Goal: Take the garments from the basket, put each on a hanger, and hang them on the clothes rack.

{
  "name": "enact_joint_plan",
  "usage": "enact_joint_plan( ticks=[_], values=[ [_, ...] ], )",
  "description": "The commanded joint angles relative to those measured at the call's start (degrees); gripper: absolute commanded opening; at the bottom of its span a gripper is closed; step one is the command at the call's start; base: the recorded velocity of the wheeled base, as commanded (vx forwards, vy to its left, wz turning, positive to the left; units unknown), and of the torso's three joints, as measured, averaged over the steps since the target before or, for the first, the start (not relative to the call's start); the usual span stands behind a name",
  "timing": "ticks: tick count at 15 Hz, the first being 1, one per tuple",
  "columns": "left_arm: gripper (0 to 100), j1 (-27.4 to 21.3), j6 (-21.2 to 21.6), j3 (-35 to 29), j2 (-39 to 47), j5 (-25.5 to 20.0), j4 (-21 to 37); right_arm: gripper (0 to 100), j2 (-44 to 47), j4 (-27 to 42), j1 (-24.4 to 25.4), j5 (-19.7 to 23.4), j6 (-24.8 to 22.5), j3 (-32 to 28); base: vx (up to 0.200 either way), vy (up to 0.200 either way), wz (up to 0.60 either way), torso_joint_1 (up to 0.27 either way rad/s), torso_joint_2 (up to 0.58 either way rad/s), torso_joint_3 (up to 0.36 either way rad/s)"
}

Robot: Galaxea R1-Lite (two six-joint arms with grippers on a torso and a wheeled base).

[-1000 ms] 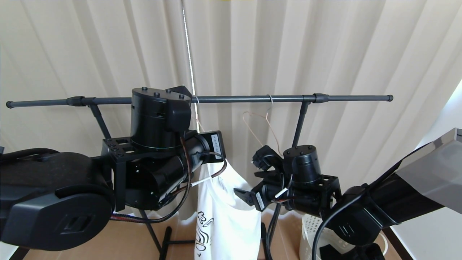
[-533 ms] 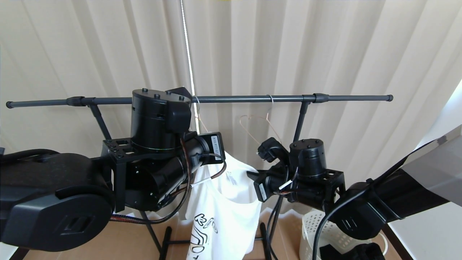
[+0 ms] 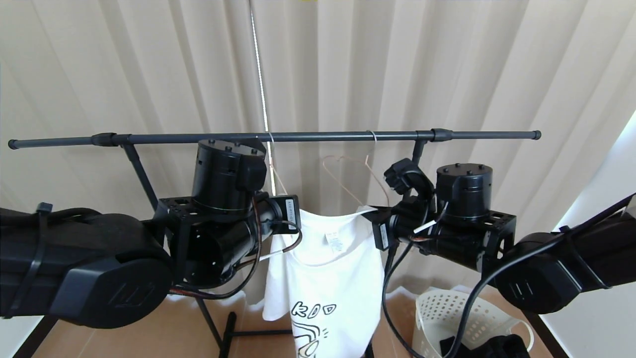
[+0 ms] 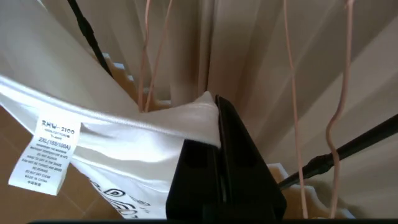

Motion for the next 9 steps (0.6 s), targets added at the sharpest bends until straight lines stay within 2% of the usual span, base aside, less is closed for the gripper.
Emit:
enact_joint_plan(
  ticks=[1,6,7,9],
  values=[
    [0,0.87,0.21,0.58,1.58,-0.06,-0.01,0,-2.81,-0.09,-0.38,0.01,-0.03,-0.28,0.000,0.000,0.00,0.000,0.00,0.000],
    [0,0.87,0.38,1.37,3.08,-0.06,-0.01,0,-4.30,-0.44,-0.74,-1.13,-0.03,-0.37,0.000,0.000,0.00,0.000,0.00,0.000],
    [100,0.78,0.82,1.46,3.08,-0.06,-0.01,0,-4.21,-0.44,-0.74,-1.22,-0.03,-0.46,0.000,0.000,0.00,0.000,0.00,0.000],
    [100,0.87,1.26,1.64,2.99,-0.06,-0.19,0,-4.21,-0.44,-0.74,-1.31,-0.03,-0.46,0.000,0.000,0.00,0.000,0.00,0.000]
  ],
)
